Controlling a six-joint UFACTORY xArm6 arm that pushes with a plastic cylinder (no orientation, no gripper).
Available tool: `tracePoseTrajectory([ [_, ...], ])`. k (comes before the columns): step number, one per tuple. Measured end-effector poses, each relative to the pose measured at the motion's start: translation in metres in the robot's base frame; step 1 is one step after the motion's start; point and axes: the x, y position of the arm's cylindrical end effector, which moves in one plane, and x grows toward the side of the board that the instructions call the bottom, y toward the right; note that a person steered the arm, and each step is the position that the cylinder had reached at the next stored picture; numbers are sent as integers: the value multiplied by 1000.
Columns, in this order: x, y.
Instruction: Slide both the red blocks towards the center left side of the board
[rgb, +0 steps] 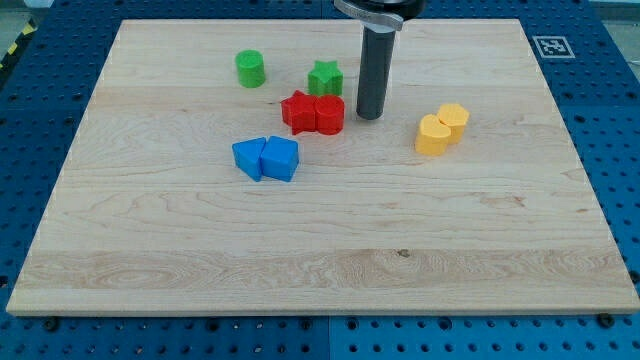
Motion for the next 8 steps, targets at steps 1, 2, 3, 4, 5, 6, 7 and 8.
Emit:
tracePoseTrajectory([
  [1,1,5],
  [2,7,6],
  [3,9,6],
  [4,9,4],
  [5,9,-9],
  [6,9,-30],
  [7,5,-56],
  [8,1,-80],
])
